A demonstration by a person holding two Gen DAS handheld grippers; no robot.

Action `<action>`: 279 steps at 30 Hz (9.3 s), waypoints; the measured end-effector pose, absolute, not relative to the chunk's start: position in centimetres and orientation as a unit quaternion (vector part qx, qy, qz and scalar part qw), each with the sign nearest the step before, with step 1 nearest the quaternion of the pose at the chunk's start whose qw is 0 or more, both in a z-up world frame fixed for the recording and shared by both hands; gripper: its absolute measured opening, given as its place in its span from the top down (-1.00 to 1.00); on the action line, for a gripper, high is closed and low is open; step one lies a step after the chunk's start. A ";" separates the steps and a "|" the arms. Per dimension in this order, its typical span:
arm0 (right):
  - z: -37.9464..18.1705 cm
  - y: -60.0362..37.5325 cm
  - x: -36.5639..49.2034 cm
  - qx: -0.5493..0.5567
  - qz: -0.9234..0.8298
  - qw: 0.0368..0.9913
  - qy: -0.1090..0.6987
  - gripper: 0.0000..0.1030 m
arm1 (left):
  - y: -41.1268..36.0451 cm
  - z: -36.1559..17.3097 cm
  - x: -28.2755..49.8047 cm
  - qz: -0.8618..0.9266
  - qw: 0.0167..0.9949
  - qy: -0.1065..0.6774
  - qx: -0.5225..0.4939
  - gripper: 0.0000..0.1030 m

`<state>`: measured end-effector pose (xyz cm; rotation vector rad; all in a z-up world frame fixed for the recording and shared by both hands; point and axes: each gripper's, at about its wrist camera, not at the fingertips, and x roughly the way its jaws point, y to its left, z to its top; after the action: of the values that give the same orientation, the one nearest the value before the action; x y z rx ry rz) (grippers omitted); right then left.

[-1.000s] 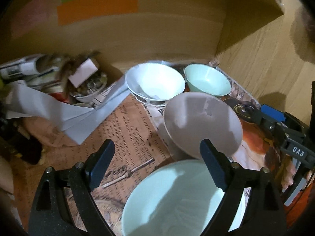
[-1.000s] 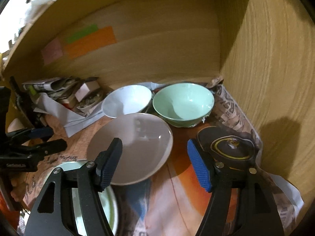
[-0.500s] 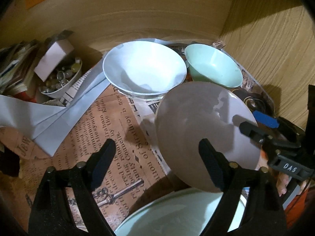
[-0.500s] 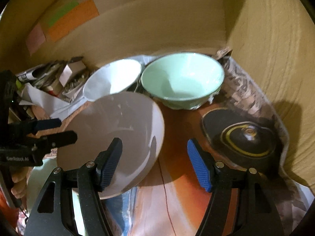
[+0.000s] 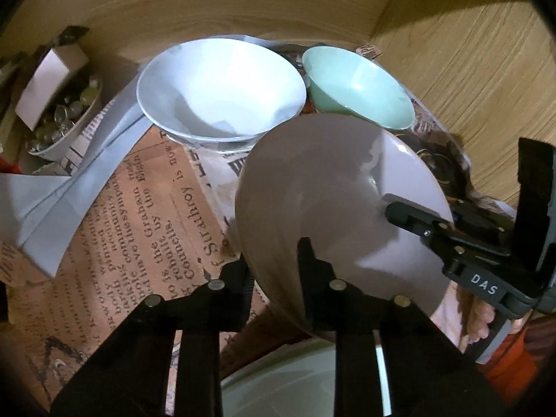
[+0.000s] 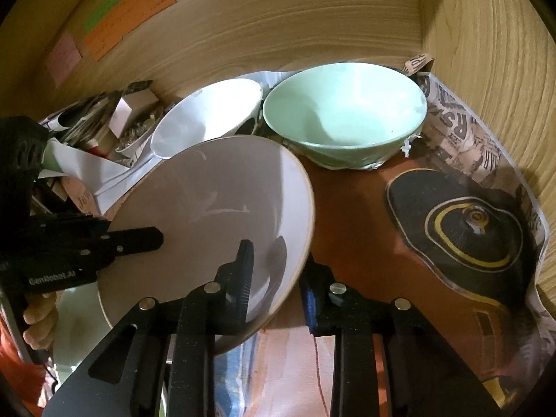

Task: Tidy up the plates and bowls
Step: 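Lift the pale grey bowl with both tools and carry it beside the plate stack, then lower the pale grey bowl onto the table and open both tools, then move both tools to the white bowl and grasp its rim, then lift the white bowl with both tools and carry it over the pale grey bowl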

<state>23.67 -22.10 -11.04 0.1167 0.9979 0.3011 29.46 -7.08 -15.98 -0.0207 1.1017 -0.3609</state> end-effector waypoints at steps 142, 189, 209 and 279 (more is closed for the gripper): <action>-4.6 -18.1 21.2 0.023 0.182 0.931 0.316 -0.47 | 2.2 -7.4 24.1 0.002 0.913 0.407 -0.020 -0.71; -11.2 -17.4 26.6 0.022 0.213 0.887 0.409 -0.37 | -1.1 -15.0 34.0 -0.072 0.834 0.545 0.049 0.61; -14.4 -15.3 28.1 0.022 0.218 0.848 0.482 0.68 | -0.6 -15.1 29.9 -0.108 0.837 0.531 0.078 0.61; -7.0 -1.5 11.1 -0.031 0.337 0.860 0.381 0.65 | 12.8 -8.7 6.2 0.016 0.919 0.389 -0.053 0.62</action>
<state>11.13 -1.52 -7.01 -0.0641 0.7990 0.7078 6.18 12.78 -8.69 -0.1091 0.8006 0.0328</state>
